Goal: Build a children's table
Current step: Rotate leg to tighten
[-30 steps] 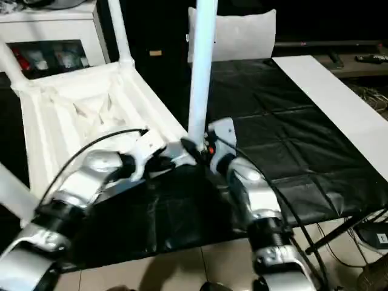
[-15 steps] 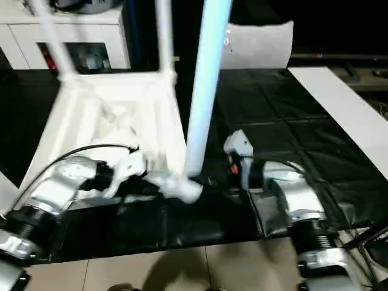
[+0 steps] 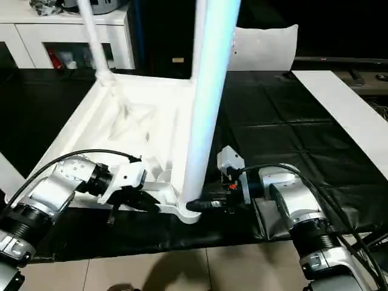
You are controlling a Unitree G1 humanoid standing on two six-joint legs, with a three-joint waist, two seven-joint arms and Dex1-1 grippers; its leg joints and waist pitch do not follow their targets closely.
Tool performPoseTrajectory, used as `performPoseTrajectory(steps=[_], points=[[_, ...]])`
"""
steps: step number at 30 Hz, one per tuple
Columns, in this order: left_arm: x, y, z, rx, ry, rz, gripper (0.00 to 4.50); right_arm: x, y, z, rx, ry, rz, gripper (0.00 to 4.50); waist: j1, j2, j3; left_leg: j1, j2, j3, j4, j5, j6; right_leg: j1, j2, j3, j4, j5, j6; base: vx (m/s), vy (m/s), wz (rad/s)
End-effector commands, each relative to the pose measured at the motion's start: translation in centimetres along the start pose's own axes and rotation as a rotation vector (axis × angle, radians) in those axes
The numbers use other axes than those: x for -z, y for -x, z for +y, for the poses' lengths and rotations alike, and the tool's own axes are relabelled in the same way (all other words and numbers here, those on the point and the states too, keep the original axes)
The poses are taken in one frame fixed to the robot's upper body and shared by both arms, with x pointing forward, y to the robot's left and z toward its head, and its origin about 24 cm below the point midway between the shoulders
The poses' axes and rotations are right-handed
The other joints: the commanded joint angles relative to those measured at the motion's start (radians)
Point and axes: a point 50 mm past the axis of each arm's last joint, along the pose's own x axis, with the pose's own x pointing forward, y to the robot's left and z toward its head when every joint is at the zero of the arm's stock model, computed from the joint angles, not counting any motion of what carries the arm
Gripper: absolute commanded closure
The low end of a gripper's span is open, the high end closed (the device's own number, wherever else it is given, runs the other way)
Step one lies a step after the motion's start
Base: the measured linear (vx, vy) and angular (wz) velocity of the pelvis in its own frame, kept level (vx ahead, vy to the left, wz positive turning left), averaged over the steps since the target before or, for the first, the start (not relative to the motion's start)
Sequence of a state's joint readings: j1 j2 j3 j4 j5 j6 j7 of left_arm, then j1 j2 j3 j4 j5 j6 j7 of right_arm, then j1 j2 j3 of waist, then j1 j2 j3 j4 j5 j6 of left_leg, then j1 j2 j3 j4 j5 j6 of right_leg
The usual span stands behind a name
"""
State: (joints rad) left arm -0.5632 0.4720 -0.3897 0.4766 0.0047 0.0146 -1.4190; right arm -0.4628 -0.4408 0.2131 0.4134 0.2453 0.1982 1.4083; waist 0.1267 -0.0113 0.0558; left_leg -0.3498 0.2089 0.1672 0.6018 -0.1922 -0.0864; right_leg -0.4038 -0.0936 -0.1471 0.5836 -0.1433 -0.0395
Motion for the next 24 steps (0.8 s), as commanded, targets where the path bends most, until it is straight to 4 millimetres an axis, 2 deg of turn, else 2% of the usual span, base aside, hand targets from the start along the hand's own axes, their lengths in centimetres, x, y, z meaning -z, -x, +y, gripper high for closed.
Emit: performPoseTrajectory(steps=[1,6,13,17,20,22,23,24], points=[[-1.1,-0.5,-0.1,0.071,-0.075,0.019,4.5,-0.3,-0.1,0.1,-0.027,-0.008,-0.015,1.3,-0.005,-0.002,-0.07,0.006,0.031,-0.004,-0.075,-0.236,0.041,0.054,-0.069,0.059,-0.084,-0.46,-0.091,0.0,0.0,0.0],[-1.0,-0.5,-0.1,0.074,-0.073,0.022,4.5,-0.4,-0.1,0.2,-0.049,-0.027,-0.031,1.73,-0.005,-0.006,-0.07,0.006,0.031,-0.003,-0.075,-0.231,0.044,0.054,-0.069,0.059,-0.084,-0.462,-0.088,0.0,0.0,0.0],[-0.9,-0.5,-0.1,0.051,-0.047,0.003,4.5,-0.6,-0.4,0.8,-0.086,-0.074,-0.085,2.3,-0.001,-0.001,-0.071,0.006,0.032,-0.004,-0.075,-0.223,0.039,0.054,-0.07,0.059,-0.082,-0.455,-0.089,0.0,0.0,0.0],[-1.6,-0.8,0.8,-0.081,0.024,-0.053,4.5,-0.7,-1.3,1.1,-0.033,-0.109,-0.134,2.4,0.004,-0.002,-0.07,0.007,0.033,-0.003,-0.076,-0.224,0.035,0.054,-0.071,0.06,-0.083,-0.453,-0.088,0.0,0.0,0.0],[-2.2,-1.0,1.3,-0.157,0.049,-0.083,4.5,-0.5,-2.1,0.7,0.06,-0.099,-0.118,2.41,0.001,-0.003,-0.066,0.013,0.024,-0.003,-0.073,-0.254,0.022,0.049,-0.072,0.052,-0.099,-0.538,-0.056,0.0,0.0,0.0],[-3.2,-1.5,2.0,-0.257,0.089,-0.135,4.5,-0.6,-3.5,-0.5,0.241,-0.12,-0.12,2.44,-0.006,-0.002,-0.061,0.012,0.02,-0.005,-0.071,-0.273,0.009,0.047,-0.07,0.044,-0.109,-0.594,-0.026,0.0,0.0,0.0],[-3.8,-1.9,2.4,-0.311,0.117,-0.166,4.5,-1.0,-4.3,-1.1,0.339,-0.136,-0.141,2.44,-0.016,-0.004,-0.061,0.016,0.015,-0.008,-0.068,-0.283,-0.006,0.044,-0.07,0.033,-0.117,-0.629,-0.006,0.0,0.0,0.0],[-3.8,-1.9,2.4,-0.311,0.117,-0.166,4.5,-1.0,-4.3,-1.1,0.339,-0.136,-0.141,2.45,-0.027,-0.004,-0.06,0.014,0.014,-0.009,-0.066,-0.294,-0.012,0.046,-0.069,0.026,-0.12,-0.645,0.005,0.0,0.0,0.0]])
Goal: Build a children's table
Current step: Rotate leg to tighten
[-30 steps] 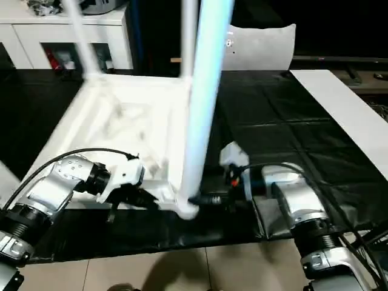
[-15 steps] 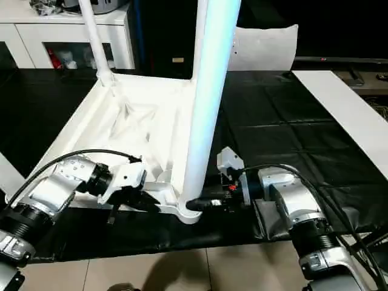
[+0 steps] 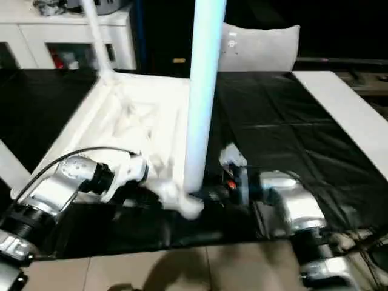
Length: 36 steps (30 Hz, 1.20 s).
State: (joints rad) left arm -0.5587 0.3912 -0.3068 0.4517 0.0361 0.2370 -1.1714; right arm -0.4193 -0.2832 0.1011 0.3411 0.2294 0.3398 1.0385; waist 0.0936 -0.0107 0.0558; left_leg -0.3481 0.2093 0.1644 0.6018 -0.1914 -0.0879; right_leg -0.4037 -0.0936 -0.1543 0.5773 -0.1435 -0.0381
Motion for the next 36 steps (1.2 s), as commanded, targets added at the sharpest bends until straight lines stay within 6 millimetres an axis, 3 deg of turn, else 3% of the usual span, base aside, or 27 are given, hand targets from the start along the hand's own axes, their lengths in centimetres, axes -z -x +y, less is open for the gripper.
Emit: performPoseTrajectory(steps=[1,3,5,6,7,8,9,11,12,14,17,19,22,26,31,33,36], points=[[-4.3,-2.1,-0.3,-0.063,-0.028,-0.166,4.5,-0.8,-3.0,0.6,0.076,-0.042,-0.034,2.49,-0.02,0.002,-0.063,-0.002,0.014,-0.018,-0.067,-0.317,-0.008,0.065,-0.069,0.012,-0.123,-0.649,0.04,-0.04,0.026,-0.18],[-4.6,-2.4,-0.3,-0.093,-0.011,-0.174,4.5,-1.0,-3.6,0.5,0.126,-0.062,-0.048,2.5,-0.046,0.014,-0.064,0.0,0.03,-0.029,-0.076,-0.368,-0.004,0.071,-0.069,0.004,-0.127,-0.595,0.031,-0.02,0.013,-0.09],[-5.4,-3.4,-0.1,-0.203,0.025,-0.191,4.5,-1.5,-5.0,0.0,0.299,-0.135,-0.088,2.51,-0.069,0.015,-0.065,-0.007,0.039,-0.038,-0.085,-0.403,0.002,0.081,-0.072,0.004,-0.119,-0.526,0.009,0.0,0.0,0.0],[-5.7,-3.6,0.0,-0.239,0.034,-0.196,4.5,-1.6,-5.4,-0.2,0.339,-0.146,-0.094,2.51,-0.077,0.015,-0.063,-0.009,0.039,-0.038,-0.086,-0.412,0.0,0.081,-0.072,0.004,-0.118,-0.521,0.005,0.0,0.0,0.0],[-6.0,-3.9,0.1,-0.276,0.043,-0.203,4.5,-1.7,-5.7,-0.2,0.369,-0.151,-0.105,2.51,-0.089,0.009,-0.063,0.007,0.024,-0.029,-0.072,-0.408,0.0,0.066,-0.077,0.003,-0.133,-0.553,0.001,0.0,0.0,0.0],[-6.3,-4.2,0.3,-0.32,0.055,-0.211,4.5,-1.9,-6.1,-0.2,0.399,-0.13,-0.115,2.51,-0.091,0.003,-0.065,0.007,0.011,-0.023,-0.065,-0.368,0.013,0.065,-0.078,0.004,-0.135,-0.563,-0.003,0.0,0.0,0.0],[-6.3,-4.2,0.3,-0.32,0.055,-0.211,4.5,-1.9,-6.1,-0.2,0.399,-0.13,-0.115,2.51,-0.09,0.004,-0.065,0.003,0.01,-0.021,-0.066,-0.346,0.019,0.066,-0.079,0.007,-0.133,-0.558,-0.005,0.0,0.0,0.0],[-6.6,-4.2,0.3,-0.331,0.053,-0.216,4.5,-2.2,-6.3,-0.1,0.409,-0.099,-0.142,1.96,-0.086,0.005,-0.069,-0.001,0.014,-0.02,-0.07,-0.296,0.036,0.067,-0.077,0.017,-0.124,-0.505,-0.023,0.0,0.0,0.0],[-6.7,-4.2,0.3,-0.336,0.047,-0.215,4.5,-2.4,-6.3,-0.1,0.414,-0.096,-0.167,1.96,-0.084,0.004,-0.071,-0.005,0.016,-0.02,-0.072,-0.277,0.041,0.069,-0.076,0.022,-0.118,-0.476,-0.033,0.0,0.0,0.0],[-6.3,-3.8,0.4,-0.336,0.031,-0.197,4.5,-2.6,-5.8,-0.2,0.417,-0.092,-0.197,1.72,-0.074,0.004,-0.077,-0.006,0.021,-0.015,-0.075,-0.206,0.06,0.065,-0.07,0.042,-0.093,-0.355,-0.1,0.0,0.0,0.0],[-6.1,-3.6,0.5,-0.335,0.022,-0.191,4.5,-2.6,-5.4,-0.3,0.417,-0.082,-0.206,1.46,-0.065,0.005,-0.08,-0.009,0.022,-0.011,-0.073,-0.158,0.072,0.065,-0.069,0.051,-0.078,-0.284,-0.135,0.0,0.0,0.0],[-5.8,-3.2,0.6,-0.329,0.015,-0.19,4.5,-2.6,-4.4,-0.6,0.413,-0.062,-0.221,1.24,-0.053,0.002,-0.083,-0.02,0.018,-0.008,-0.069,-0.112,0.082,0.07,-0.069,0.056,-0.066,-0.248,-0.142,0.0,0.0,0.0],[-5.4,-2.8,0.6,-0.303,-0.004,-0.184,4.5,-2.5,-3.3,-0.9,0.383,-0.031,-0.219,0.98,-0.039,0.0,-0.085,-0.02,0.019,-0.005,-0.066,-0.063,0.102,0.069,-0.065,0.06,-0.056,-0.185,-0.153,0.0,0.0,0.0],[-4.2,-1.7,0.4,-0.188,-0.045,-0.154,4.5,-2.1,-0.9,-1.4,0.28,0.055,-0.166,0.68,-0.024,0.0,-0.083,-0.018,0.018,0.0,-0.064,-0.089,0.105,0.064,-0.064,0.062,-0.058,-0.236,-0.139,0.0,0.0,0.0],[-2.8,-0.6,-0.1,-0.026,-0.102,-0.104,4.5,-2.0,1.1,-1.5,0.125,0.155,-0.084,0.36,-0.003,-0.001,-0.077,-0.007,0.022,0.005,-0.067,-0.157,0.083,0.053,-0.063,0.063,-0.073,-0.354,-0.105,0.0,0.0,0.0],[-2.4,-0.2,-0.3,0.026,-0.122,-0.089,4.5,-2.0,1.5,-1.4,0.072,0.181,-0.061,0.36,0.004,0.002,-0.076,0.0,0.025,0.005,-0.068,-0.168,0.079,0.046,-0.061,0.065,-0.073,-0.347,-0.111,0.0,0.0,0.0],[-1.6,0.4,-0.5,0.132,-0.186,-0.045,4.5,-1.9,2.2,-1.0,-0.076,0.237,0.003,0.36,0.016,0.002,-0.074,0.002,0.029,0.004,-0.069,-0.194,0.074,0.045,-0.061,0.065,-0.072,-0.361,-0.115,0.0,0.0,0.0]])
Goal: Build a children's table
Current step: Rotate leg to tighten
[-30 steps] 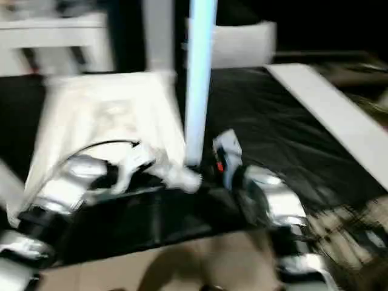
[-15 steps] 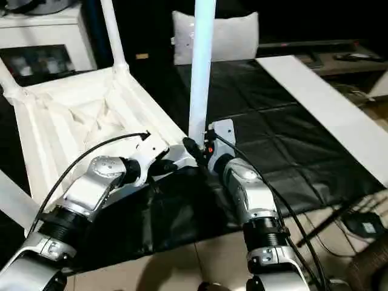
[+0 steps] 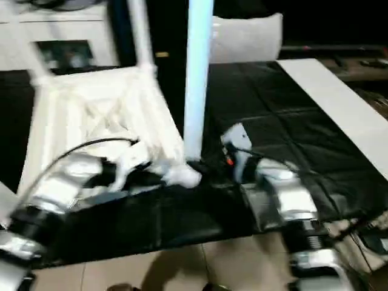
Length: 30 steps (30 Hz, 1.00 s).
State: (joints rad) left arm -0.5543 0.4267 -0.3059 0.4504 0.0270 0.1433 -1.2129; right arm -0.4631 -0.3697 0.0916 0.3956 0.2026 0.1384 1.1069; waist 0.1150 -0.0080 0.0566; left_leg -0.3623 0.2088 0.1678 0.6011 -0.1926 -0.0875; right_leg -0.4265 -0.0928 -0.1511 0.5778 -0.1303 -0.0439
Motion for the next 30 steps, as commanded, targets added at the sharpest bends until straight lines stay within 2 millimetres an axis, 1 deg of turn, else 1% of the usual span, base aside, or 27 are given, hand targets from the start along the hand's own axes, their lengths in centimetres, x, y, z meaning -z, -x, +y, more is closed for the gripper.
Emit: performPoseTrajectory(steps=[1,2,3,4,5,6,8,9,12,14,15,17,18,22,25,29,30], points=[[-1.6,-0.5,-0.5,0.119,-0.11,-0.031,4.5,-0.1,0.1,0.5,-0.099,0.022,0.008,0.36,-0.001,0.0,-0.072,0.023,0.032,0.003,-0.069,-0.218,0.067,0.063,-0.063,0.063,-0.077,-0.396,-0.111,0.0,0.0,0.0],[-1.5,-0.4,-0.6,0.139,-0.116,-0.026,4.5,-0.1,0.1,0.6,-0.128,0.018,0.015,0.36,0.0,0.001,-0.07,0.025,0.031,0.003,-0.07,-0.234,0.064,0.062,-0.063,0.061,-0.078,-0.413,-0.111,0.0,0.0,0.0],[-1.3,-0.3,-0.8,0.192,-0.127,-0.012,4.5,0.0,0.2,0.8,-0.186,0.011,0.033,0.36,0.0,0.0,-0.067,0.027,0.031,0.001,-0.072,-0.263,0.058,0.065,-0.065,0.059,-0.084,-0.455,-0.101,0.0,0.0,0.0],[-1.3,-0.3,-0.9,0.222,-0.133,-0.008,4.5,0.1,0.2,0.9,-0.21,0.01,0.041,0.36,0.001,0.0,-0.068,0.028,0.032,0.001,-0.073,-0.268,0.055,0.066,-0.066,0.06,-0.086,-0.468,-0.095,0.0,0.0,0.0],[-1.3,-0.3,-1.1,0.244,-0.139,-0.006,4.5,0.1,0.2,1.0,-0.229,0.005,0.047,0.53,0.004,-0.005,-0.068,0.028,0.031,-0.001,-0.074,-0.269,0.053,0.068,-0.069,0.06,-0.087,-0.487,-0.086,0.0,0.0,0.0],[-1.3,-0.3,-1.2,0.26,-0.144,-0.004,4.5,0.2,0.1,1.1,-0.251,-0.006,0.05,0.63,0.006,-0.004,-0.068,0.026,0.032,-0.002,-0.075,-0.265,0.048,0.069,-0.071,0.061,-0.087,-0.495,-0.083,0.0,0.0,0.0],[-1.4,-0.3,-1.3,0.29,-0.162,0.001,4.5,0.3,0.0,1.2,-0.289,-0.027,0.051,0.83,0.009,-0.006,-0.069,0.025,0.031,-0.002,-0.074,-0.262,0.046,0.071,-0.072,0.06,-0.088,-0.502,-0.077,0.0,0.0,0.0],[-1.5,-0.4,-1.4,0.303,-0.17,0.006,4.5,0.3,0.0,1.3,-0.308,-0.035,0.05,0.83,0.012,-0.006,-0.069,0.024,0.031,-0.002,-0.074,-0.255,0.045,0.071,-0.072,0.059,-0.088,-0.506,-0.074,0.0,0.0,0.0],[-1.5,-0.5,-1.4,0.325,-0.187,0.014,4.5,0.4,-0.1,1.4,-0.345,-0.047,0.056,1.16,0.015,-0.007,-0.069,0.022,0.029,-0.002,-0.073,-0.247,0.044,0.072,-0.072,0.057,-0.09,-0.52,-0.064,0.0,0.0,0.0],[-1.5,-0.5,-1.4,0.332,-0.194,0.016,4.5,0.4,-0.1,1.5,-0.372,-0.06,0.054,1.34,0.015,-0.008,-0.07,0.023,0.028,-0.002,-0.072,-0.246,0.042,0.072,-0.071,0.055,-0.092,-0.533,-0.055,0.0,0.0,0.0],[-1.5,-0.5,-1.4,0.334,-0.195,0.016,4.5,0.4,-0.1,1.6,-0.379,-0.063,0.053,1.34,0.016,-0.012,-0.07,0.022,0.027,-0.003,-0.072,-0.242,0.044,0.072,-0.071,0.054,-0.092,-0.54,-0.05,0.0,0.0,0.0],[-1.4,-0.4,-1.4,0.338,-0.197,0.019,4.5,0.4,-0.1,1.7,-0.402,-0.079,0.054,1.6,0.016,-0.011,-0.07,0.022,0.029,-0.004,-0.072,-0.235,0.043,0.072,-0.071,0.054,-0.091,-0.536,-0.049,0.0,0.0,0.0],[-1.4,-0.4,-1.4,0.338,-0.198,0.021,4.5,0.4,-0.1,1.8,-0.415,-0.087,0.055,1.6,0.017,-0.011,-0.071,0.022,0.029,-0.003,-0.072,-0.234,0.043,0.072,-0.071,0.054,-0.092,-0.533,-0.05,0.0,0.0,0.0],[-1.3,-0.3,-1.3,0.338,-0.199,0.028,4.5,0.4,-0.1,2.1,-0.442,-0.106,0.055,1.99,0.02,-0.011,-0.074,0.019,0.032,-0.003,-0.073,-0.218,0.044,0.073,-0.071,0.058,-0.083,-0.484,-0.069,0.0,0.0,0.0],[-1.2,-0.2,-1.3,0.334,-0.195,0.026,4.5,0.3,-0.1,2.2,-0.459,-0.13,0.037,2.24,0.02,-0.011,-0.073,0.02,0.032,-0.003,-0.074,-0.22,0.041,0.072,-0.071,0.059,-0.081,-0.48,-0.074,0.0,0.0,0.0],[-1.3,-0.2,-1.2,0.314,-0.18,0.009,4.5,0.1,-0.2,2.5,-0.467,-0.156,0.006,2.38,0.021,-0.01,-0.072,0.021,0.031,-0.003,-0.074,-0.223,0.037,0.073,-0.071,0.058,-0.084,-0.493,-0.069,0.0,0.0,0.0],[-1.5,-0.3,-0.9,0.26,-0.143,-0.018,4.5,-0.1,-0.5,2.9,-0.451,-0.184,-0.023,2.39,0.02,-0.01,-0.072,0.021,0.033,-0.002,-0.075,-0.218,0.034,0.074,-0.07,0.06,-0.083,-0.488,-0.068,0.0,0.0,0.0]])
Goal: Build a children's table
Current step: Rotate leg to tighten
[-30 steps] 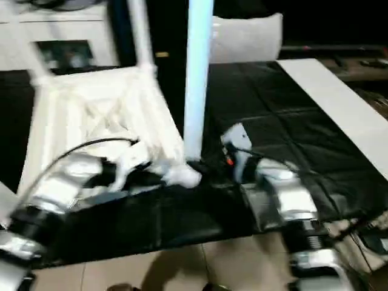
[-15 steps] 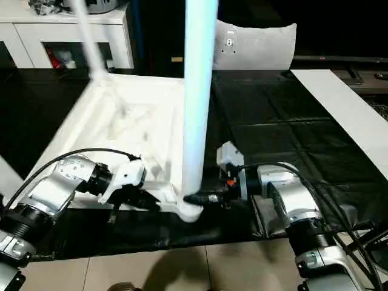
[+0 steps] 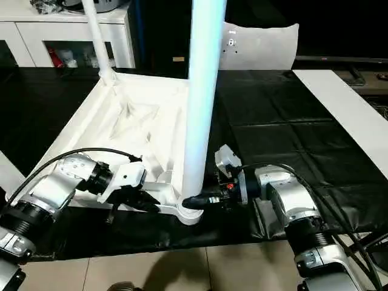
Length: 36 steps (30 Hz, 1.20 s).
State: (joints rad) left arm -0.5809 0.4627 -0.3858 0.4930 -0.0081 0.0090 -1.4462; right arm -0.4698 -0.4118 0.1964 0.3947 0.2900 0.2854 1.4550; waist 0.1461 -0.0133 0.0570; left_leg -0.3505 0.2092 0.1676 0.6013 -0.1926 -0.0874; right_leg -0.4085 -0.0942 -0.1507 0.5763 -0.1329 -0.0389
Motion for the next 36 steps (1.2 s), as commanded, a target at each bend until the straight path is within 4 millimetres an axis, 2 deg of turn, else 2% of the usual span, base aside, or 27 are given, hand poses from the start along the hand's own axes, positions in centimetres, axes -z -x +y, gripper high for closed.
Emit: performPoseTrajectory(steps=[1,3,4,6,7,8,10,11,13,14,15,16,17,18,19,20,22,23,24,25,27,28,29,31,33,34,36], points=[[-1.5,-0.2,0.7,-0.046,-0.02,-0.037,4.5,-0.9,-0.6,0.5,-0.025,-0.017,-0.091,2.39,-0.009,-0.004,-0.07,0.011,0.031,-0.002,-0.075,-0.223,0.032,0.054,-0.07,0.058,-0.084,-0.497,-0.071,0.0,0.0,0.0],[-1.8,-0.3,1.1,-0.109,0.021,-0.07,4.5,-1.0,-1.3,0.5,0.015,-0.03,-0.108,2.39,-0.011,-0.005,-0.07,0.011,0.03,-0.003,-0.075,-0.228,0.025,0.053,-0.071,0.057,-0.087,-0.515,-0.061,0.0,0.0,0.0],[-2.1,-0.4,1.2,-0.142,0.038,-0.087,4.5,-0.9,-1.8,0.3,0.063,-0.025,-0.108,2.39,-0.015,-0.003,-0.068,0.008,0.027,-0.005,-0.075,-0.239,0.018,0.055,-0.071,0.053,-0.091,-0.541,-0.049,0.0,0.0,0.0],[-2.8,-0.8,1.7,-0.237,0.079,-0.13,4.5,-0.9,-3.2,-0.5,0.216,-0.025,-0.115,2.4,-0.022,-0.004,-0.067,0.009,0.023,-0.007,-0.072,-0.249,0.005,0.052,-0.072,0.047,-0.096,-0.579,-0.029,0.0,0.0,0.0],[-3.3,-1.1,2.0,-0.3,0.103,-0.155,4.5,-1.0,-4.0,-1.0,0.309,-0.041,-0.134,2.4,-0.035,-0.006,-0.063,0.006,0.015,-0.009,-0.07,-0.267,-0.005,0.053,-0.069,0.033,-0.107,-0.626,-0.005,0.0,0.0,0.0],[-3.3,-1.1,2.0,-0.3,0.103,-0.155,4.5,-1.0,-4.0,-1.0,0.309,-0.041,-0.134,2.4,-0.042,-0.005,-0.066,0.008,0.013,-0.011,-0.068,-0.27,-0.008,0.056,-0.071,0.029,-0.111,-0.638,0.007,0.0,0.0,0.0],[-3.9,-1.7,2.4,-0.384,0.133,-0.178,4.5,-1.2,-5.2,-1.7,0.429,-0.061,-0.144,2.43,-0.073,-0.004,-0.065,0.0,0.011,-0.016,-0.066,-0.285,-0.004,0.06,-0.066,0.017,-0.122,-0.642,0.032,0.0,0.0,0.0],[-4.1,-1.8,2.5,-0.407,0.143,-0.182,4.5,-1.2,-5.5,-2.0,0.463,-0.066,-0.145,2.44,-0.079,-0.003,-0.067,0.0,0.013,-0.018,-0.067,-0.287,-0.006,0.062,-0.068,0.016,-0.12,-0.636,0.033,0.0,0.0,0.0],[-4.9,-2.7,3.2,-0.525,0.185,-0.187,4.5,-1.7,-6.6,-3.0,0.653,-0.117,-0.162,2.46,-0.107,0.0,-0.069,-0.007,0.018,-0.024,-0.07,-0.286,0.001,0.069,-0.069,0.012,-0.119,-0.583,0.016,0.0,0.0,0.0],[-5.0,-2.8,3.3,-0.537,0.188,-0.187,4.5,-1.7,-6.6,-3.1,0.668,-0.123,-0.165,2.47,-0.114,-0.002,-0.069,-0.009,0.018,-0.025,-0.07,-0.29,0.003,0.069,-0.067,0.01,-0.119,-0.579,0.014,0.0,0.0,0.0],[-5.0,-2.8,3.3,-0.543,0.189,-0.187,4.5,-1.7,-6.7,-3.2,0.675,-0.124,-0.166,2.47,-0.117,0.0,-0.07,-0.004,0.014,-0.023,-0.067,-0.291,0.014,0.069,-0.07,0.008,-0.125,-0.576,0.016,0.0,0.0,0.0],[-5.6,-3.2,3.8,-0.614,0.193,-0.189,4.5,-2.1,-7.0,-3.6,0.744,-0.113,-0.174,2.47,-0.119,-0.004,-0.072,-0.002,0.014,-0.02,-0.066,-0.275,0.024,0.063,-0.07,0.016,-0.121,-0.546,0.0,0.0,0.0,0.0],[-5.6,-3.2,3.8,-0.616,0.193,-0.189,4.5,-2.1,-7.0,-3.6,0.745,-0.112,-0.174,2.47,-0.119,-0.004,-0.072,-0.002,0.014,-0.02,-0.066,-0.275,0.024,0.063,-0.07,0.016,-0.121,-0.546,0.0,0.0,0.0,0.0],[-5.8,-3.3,4.0,-0.639,0.194,-0.189,4.5,-2.2,-7.0,-3.8,0.769,-0.097,-0.177,2.47,-0.118,-0.004,-0.073,-0.003,0.014,-0.018,-0.067,-0.249,0.033,0.064,-0.069,0.021,-0.113,-0.509,-0.024,0.0,0.0,0.0],[-6.1,-3.4,4.3,-0.66,0.183,-0.181,4.5,-2.7,-6.9,-3.9,0.787,-0.059,-0.21,1.94,-0.115,-0.003,-0.075,-0.004,0.016,-0.016,-0.069,-0.225,0.042,0.064,-0.07,0.027,-0.107,-0.474,-0.039,0.0,0.0,0.0],[-6.1,-3.4,4.3,-0.662,0.181,-0.179,4.5,-2.8,-6.9,-3.9,0.787,-0.055,-0.22,1.81,-0.114,-0.004,-0.075,-0.003,0.016,-0.014,-0.069,-0.216,0.047,0.063,-0.07,0.03,-0.105,-0.458,-0.046,0.0,0.0,0.0],[-6.0,-3.3,4.2,-0.663,0.175,-0.165,4.5,-3.1,-6.8,-3.8,0.783,-0.056,-0.248,1.69,-0.108,-0.005,-0.08,-0.011,0.019,-0.015,-0.071,-0.164,0.06,0.069,-0.068,0.04,-0.085,-0.38,-0.079,0.0,0.0,0.0],[-6.0,-3.3,4.2,-0.663,0.175,-0.165,4.5,-3.1,-6.8,-3.8,0.783,-0.056,-0.248,1.69,-0.108,-0.005,-0.08,-0.011,0.019,-0.015,-0.071,-0.164,0.06,0.069,-0.068,0.04,-0.085,-0.38,-0.079,0.0,0.0,0.0],[-5.7,-3.1,4.1,-0.657,0.169,-0.153,4.5,-3.2,-6.6,-3.6,0.769,-0.04,-0.266,1.54,-0.102,-0.003,-0.081,-0.011,0.023,-0.013,-0.07,-0.126,0.066,0.066,-0.067,0.046,-0.074,-0.323,-0.103,0.0,0.0,0.0],[-5.4,-2.9,4.0,-0.649,0.161,-0.147,4.5,-3.2,-6.1,-3.6,0.769,-0.034,-0.276,1.4,-0.1,-0.004,-0.083,-0.011,0.022,-0.012,-0.068,-0.11,0.07,0.067,-0.067,0.049,-0.069,-0.299,-0.111,0.0,0.0,0.0],[-5.1,-2.7,3.9,-0.637,0.159,-0.144,4.5,-3.2,-5.5,-3.6,0.768,-0.021,-0.287,1.3,-0.094,-0.005,-0.09,-0.016,0.022,-0.012,-0.066,-0.048,0.086,0.074,-0.065,0.054,-0.049,-0.197,-0.142,0.0,0.0,0.0],[-5.0,-2.6,3.9,-0.635,0.161,-0.143,4.5,-3.1,-5.1,-3.6,0.766,-0.011,-0.289,1.21,-0.092,-0.007,-0.088,-0.02,0.02,-0.008,-0.062,-0.02,0.105,0.071,-0.064,0.058,-0.042,-0.146,-0.163,0.0,0.0,0.0],[-4.9,-2.5,3.9,-0.635,0.161,-0.143,4.5,-3.0,-5.0,-3.6,0.766,-0.008,-0.288,1.21,-0.09,-0.008,-0.088,-0.022,0.018,-0.008,-0.061,-0.017,0.107,0.073,-0.064,0.059,-0.04,-0.143,-0.167,0.0,0.0,0.0],[-4.5,-2.1,3.8,-0.618,0.148,-0.132,4.5,-2.7,-3.9,-3.5,0.748,0.016,-0.279,0.89,-0.081,-0.01,-0.09,-0.022,0.015,-0.002,-0.058,-0.025,0.115,0.071,-0.063,0.061,-0.041,-0.163,-0.161,0.0,0.0,0.0],[-4.1,-1.8,3.6,-0.577,0.127,-0.129,4.5,-2.4,-3.1,-3.2,0.706,0.032,-0.266,0.84,-0.077,-0.008,-0.084,-0.019,0.017,0.001,-0.06,-0.048,0.119,0.067,-0.062,0.061,-0.048,-0.201,-0.15,0.0,0.0,0.0],[-3.8,-1.6,3.4,-0.555,0.118,-0.121,4.5,-2.2,-2.6,-3.1,0.673,0.049,-0.24,0.76,-0.071,-0.006,-0.083,-0.015,0.02,0.0,-0.063,-0.076,0.108,0.065,-0.063,0.06,-0.054,-0.255,-0.133,0.0,0.0,0.0],[-3.3,-1.4,3.2,-0.512,0.108,-0.105,4.5,-1.8,-1.7,-2.8,0.627,0.077,-0.198,0.5,-0.067,-0.006,-0.081,-0.012,0.023,0.001,-0.064,-0.101,0.098,0.061,-0.061,0.06,-0.057,-0.283,-0.126,0.0,0.0,0.0]])
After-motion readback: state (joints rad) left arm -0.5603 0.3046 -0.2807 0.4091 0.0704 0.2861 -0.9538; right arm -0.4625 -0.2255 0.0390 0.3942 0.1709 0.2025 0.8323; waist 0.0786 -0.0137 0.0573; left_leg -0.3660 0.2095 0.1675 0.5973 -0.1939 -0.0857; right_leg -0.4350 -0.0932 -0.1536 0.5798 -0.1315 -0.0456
